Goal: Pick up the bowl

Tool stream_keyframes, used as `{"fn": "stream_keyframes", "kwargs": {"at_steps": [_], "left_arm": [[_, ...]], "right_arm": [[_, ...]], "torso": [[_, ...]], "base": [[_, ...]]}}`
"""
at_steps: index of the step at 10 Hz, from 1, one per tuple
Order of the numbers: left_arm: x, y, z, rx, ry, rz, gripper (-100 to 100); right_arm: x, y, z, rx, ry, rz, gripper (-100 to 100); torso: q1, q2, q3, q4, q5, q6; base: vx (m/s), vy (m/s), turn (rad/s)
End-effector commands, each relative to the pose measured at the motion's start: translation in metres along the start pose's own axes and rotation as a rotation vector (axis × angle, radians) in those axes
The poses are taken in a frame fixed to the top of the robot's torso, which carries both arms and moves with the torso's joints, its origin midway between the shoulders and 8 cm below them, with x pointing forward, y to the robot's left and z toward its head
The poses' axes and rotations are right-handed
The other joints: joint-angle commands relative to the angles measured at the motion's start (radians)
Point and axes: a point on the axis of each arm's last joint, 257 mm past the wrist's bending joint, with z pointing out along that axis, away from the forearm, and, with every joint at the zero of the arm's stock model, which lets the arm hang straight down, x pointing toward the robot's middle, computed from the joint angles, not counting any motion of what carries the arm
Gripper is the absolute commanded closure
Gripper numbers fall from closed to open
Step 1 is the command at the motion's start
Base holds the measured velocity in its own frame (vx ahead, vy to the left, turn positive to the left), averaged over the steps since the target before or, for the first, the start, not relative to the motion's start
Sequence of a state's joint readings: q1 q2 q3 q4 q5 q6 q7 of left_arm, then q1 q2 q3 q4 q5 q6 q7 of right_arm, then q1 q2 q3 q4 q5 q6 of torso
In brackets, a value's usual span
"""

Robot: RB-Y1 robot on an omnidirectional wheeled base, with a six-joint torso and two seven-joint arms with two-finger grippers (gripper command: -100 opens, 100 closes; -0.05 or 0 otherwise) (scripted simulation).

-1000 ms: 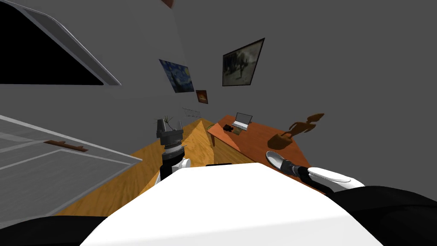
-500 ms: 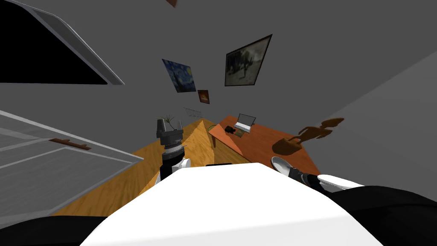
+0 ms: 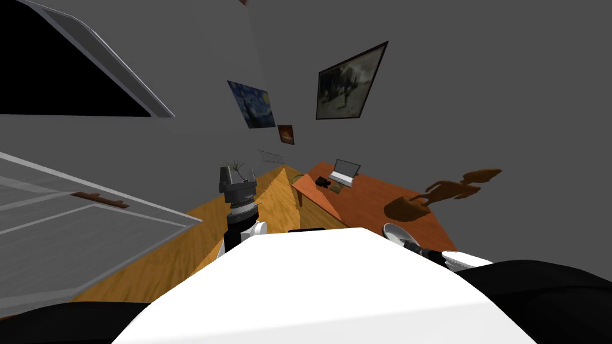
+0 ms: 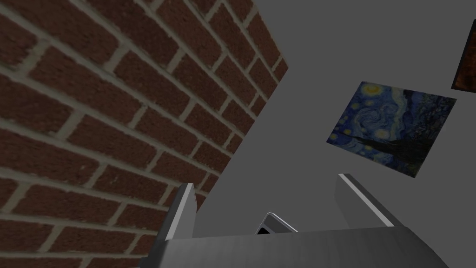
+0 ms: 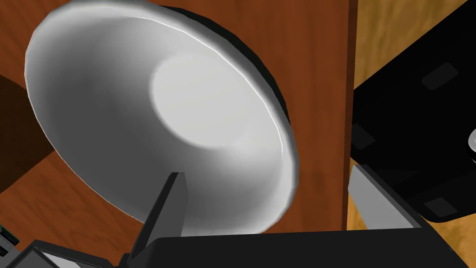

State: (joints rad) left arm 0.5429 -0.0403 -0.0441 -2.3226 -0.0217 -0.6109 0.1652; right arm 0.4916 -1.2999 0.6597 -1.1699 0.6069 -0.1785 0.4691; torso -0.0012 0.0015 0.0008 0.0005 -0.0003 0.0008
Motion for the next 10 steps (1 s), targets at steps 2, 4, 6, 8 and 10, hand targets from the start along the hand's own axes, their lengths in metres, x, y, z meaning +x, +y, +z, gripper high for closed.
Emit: {"fn": "stream_keyframes", "kwargs": {"at_steps": [2, 4, 6, 8, 10], "left_arm": [[0.000, 0.000, 0.000, 0.000, 0.000, 0.000, 0], [0.000, 0.000, 0.000, 0.000, 0.000, 0.000, 0], [0.000, 0.000, 0.000, 0.000, 0.000, 0.000, 0], [0.000, 0.000, 0.000, 0.000, 0.000, 0.000, 0], [0.000, 0.000, 0.000, 0.000, 0.000, 0.000, 0]], "right_arm": [[0.004, 0.016, 0.011, 0.002, 0.007, 0.015, -100], [0.004, 0.013, 0.009, 0.002, 0.006, 0.012, 100], [0.004, 0.014, 0.009, -0.001, 0.005, 0.014, 100], [0.004, 0.013, 0.009, 0.002, 0.005, 0.014, 100], [0.001, 0.004, 0.003, 0.001, 0.002, 0.003, 100]], "torso": [[-0.001, 0.000, 0.000, 0.000, 0.000, 0.000], [-0.001, 0.000, 0.000, 0.000, 0.000, 0.000], [0.001, 0.000, 0.000, 0.000, 0.001, -0.001], [0.001, 0.000, 0.000, 0.000, 0.001, 0.000], [0.002, 0.001, 0.000, 0.000, 0.001, 0.000]], "base": [[0.016, -0.052, 0.079], [0.004, -0.016, 0.009], [-0.001, 0.001, -0.005], [0.000, 0.000, 0.000], [-0.001, 0.015, -0.049]]}}
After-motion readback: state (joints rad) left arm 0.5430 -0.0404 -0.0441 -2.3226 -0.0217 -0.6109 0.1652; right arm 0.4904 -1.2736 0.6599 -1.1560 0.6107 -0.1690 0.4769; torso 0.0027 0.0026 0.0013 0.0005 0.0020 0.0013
